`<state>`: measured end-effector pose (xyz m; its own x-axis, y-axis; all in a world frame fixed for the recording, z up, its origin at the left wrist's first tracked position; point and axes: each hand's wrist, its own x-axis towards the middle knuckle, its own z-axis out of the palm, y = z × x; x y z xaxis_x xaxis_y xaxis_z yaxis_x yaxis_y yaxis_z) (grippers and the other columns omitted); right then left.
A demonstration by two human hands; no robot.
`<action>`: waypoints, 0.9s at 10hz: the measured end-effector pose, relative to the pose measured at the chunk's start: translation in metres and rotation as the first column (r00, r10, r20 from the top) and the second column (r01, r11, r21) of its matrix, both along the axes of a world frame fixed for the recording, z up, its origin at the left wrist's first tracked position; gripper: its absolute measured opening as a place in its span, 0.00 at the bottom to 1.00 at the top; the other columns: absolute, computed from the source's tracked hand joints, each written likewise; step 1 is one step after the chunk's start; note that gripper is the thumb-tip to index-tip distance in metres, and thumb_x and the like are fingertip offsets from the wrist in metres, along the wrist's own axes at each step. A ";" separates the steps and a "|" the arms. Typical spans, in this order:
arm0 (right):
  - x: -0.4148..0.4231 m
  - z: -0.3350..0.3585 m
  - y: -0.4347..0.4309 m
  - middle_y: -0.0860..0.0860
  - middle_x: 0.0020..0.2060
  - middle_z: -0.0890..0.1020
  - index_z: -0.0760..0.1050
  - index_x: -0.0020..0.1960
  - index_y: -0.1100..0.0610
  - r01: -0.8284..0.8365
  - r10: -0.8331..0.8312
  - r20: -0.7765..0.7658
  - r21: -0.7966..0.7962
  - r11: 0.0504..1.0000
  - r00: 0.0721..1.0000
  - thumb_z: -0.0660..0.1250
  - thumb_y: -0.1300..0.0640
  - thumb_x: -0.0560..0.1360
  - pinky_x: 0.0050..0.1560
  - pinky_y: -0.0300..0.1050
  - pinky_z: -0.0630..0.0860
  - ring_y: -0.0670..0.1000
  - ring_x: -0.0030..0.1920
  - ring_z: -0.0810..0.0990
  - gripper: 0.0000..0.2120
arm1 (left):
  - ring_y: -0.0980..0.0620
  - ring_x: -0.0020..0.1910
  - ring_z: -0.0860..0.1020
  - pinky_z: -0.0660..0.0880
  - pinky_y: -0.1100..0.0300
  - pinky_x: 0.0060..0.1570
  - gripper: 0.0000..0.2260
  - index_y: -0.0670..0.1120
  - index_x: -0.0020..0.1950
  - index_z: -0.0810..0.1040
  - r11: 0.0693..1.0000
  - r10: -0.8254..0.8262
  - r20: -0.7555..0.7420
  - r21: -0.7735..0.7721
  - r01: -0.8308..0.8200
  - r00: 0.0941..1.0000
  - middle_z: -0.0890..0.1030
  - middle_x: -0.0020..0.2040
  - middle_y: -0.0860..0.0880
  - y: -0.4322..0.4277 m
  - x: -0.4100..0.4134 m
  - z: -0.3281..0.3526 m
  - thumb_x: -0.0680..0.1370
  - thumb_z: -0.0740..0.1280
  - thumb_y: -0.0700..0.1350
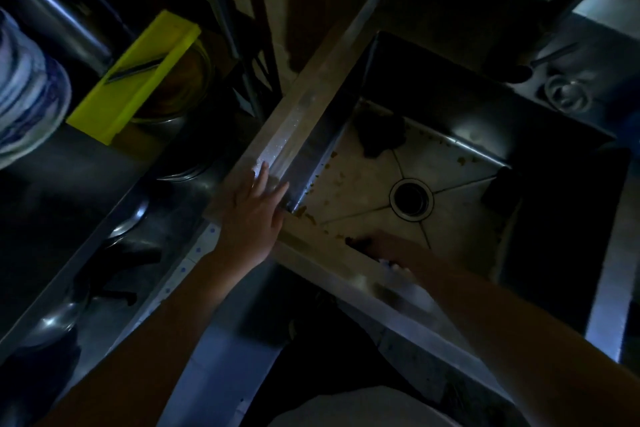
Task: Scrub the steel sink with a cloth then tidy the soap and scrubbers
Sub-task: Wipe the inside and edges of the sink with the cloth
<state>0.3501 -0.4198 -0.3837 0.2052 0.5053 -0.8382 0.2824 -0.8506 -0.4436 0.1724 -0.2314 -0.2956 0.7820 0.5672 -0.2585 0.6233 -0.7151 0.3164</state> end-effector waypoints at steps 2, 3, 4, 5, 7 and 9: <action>-0.023 0.039 0.108 0.52 0.50 0.73 0.70 0.67 0.59 -0.078 0.080 -0.005 0.158 0.984 0.997 0.58 0.60 0.79 0.30 0.35 0.71 0.45 0.35 0.70 0.17 | 0.46 0.75 0.51 0.52 0.45 0.71 0.23 0.56 0.73 0.60 0.994 -0.103 0.024 0.051 0.101 0.994 0.54 0.76 0.48 -0.021 -0.016 0.000 0.79 0.59 0.49; -0.028 0.050 0.117 0.52 0.46 0.76 0.73 0.63 0.51 -0.050 0.051 -0.005 0.133 0.990 0.999 0.55 0.61 0.77 0.27 0.40 0.72 0.50 0.35 0.73 0.18 | 0.45 0.74 0.56 0.55 0.43 0.70 0.21 0.57 0.73 0.60 0.991 -0.120 -0.040 0.052 0.122 0.992 0.57 0.75 0.48 -0.030 -0.021 -0.004 0.80 0.56 0.51; -0.021 0.049 0.073 0.50 0.39 0.77 0.76 0.61 0.48 -0.014 0.017 -0.034 0.109 0.994 0.999 0.56 0.62 0.76 0.25 0.38 0.69 0.49 0.30 0.72 0.19 | 0.42 0.73 0.57 0.54 0.40 0.69 0.19 0.55 0.71 0.64 0.997 -0.061 -0.049 0.048 0.063 0.997 0.56 0.76 0.46 -0.041 -0.020 -0.007 0.80 0.55 0.50; -0.007 0.050 0.011 0.55 0.42 0.81 0.80 0.50 0.52 -0.027 0.026 0.032 0.036 0.999 0.999 0.58 0.52 0.79 0.33 0.40 0.72 0.52 0.36 0.79 0.12 | 0.41 0.72 0.59 0.58 0.39 0.65 0.17 0.53 0.69 0.67 1.000 -0.009 -0.036 0.020 0.010 0.999 0.56 0.76 0.46 -0.057 -0.015 -0.006 0.80 0.57 0.50; 0.020 0.050 -0.106 0.50 0.24 0.67 0.71 0.35 0.55 0.023 -0.010 0.079 -0.163 0.986 0.997 0.58 0.37 0.77 0.29 0.38 0.65 0.50 0.26 0.67 0.23 | 0.41 0.68 0.66 0.58 0.37 0.66 0.15 0.54 0.66 0.71 0.999 0.038 0.032 -0.013 -0.037 0.999 0.61 0.75 0.47 -0.079 -0.004 -0.007 0.80 0.58 0.50; 0.011 0.063 -0.104 0.56 0.47 0.80 0.76 0.63 0.60 0.176 -0.200 0.098 0.208 0.962 0.975 0.62 0.64 0.78 0.35 0.27 0.69 0.43 0.41 0.81 0.14 | 0.40 0.69 0.65 0.61 0.35 0.65 0.16 0.51 0.67 0.72 0.998 0.065 0.047 -0.016 -0.065 0.997 0.62 0.74 0.44 -0.087 0.004 -0.003 0.79 0.59 0.49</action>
<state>0.3608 -0.5240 -0.3211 0.4032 0.6008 -0.6903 0.1856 -0.7923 -0.5812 0.1759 -0.3179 -0.2989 0.7552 0.6136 -0.2305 0.6523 -0.6688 0.3567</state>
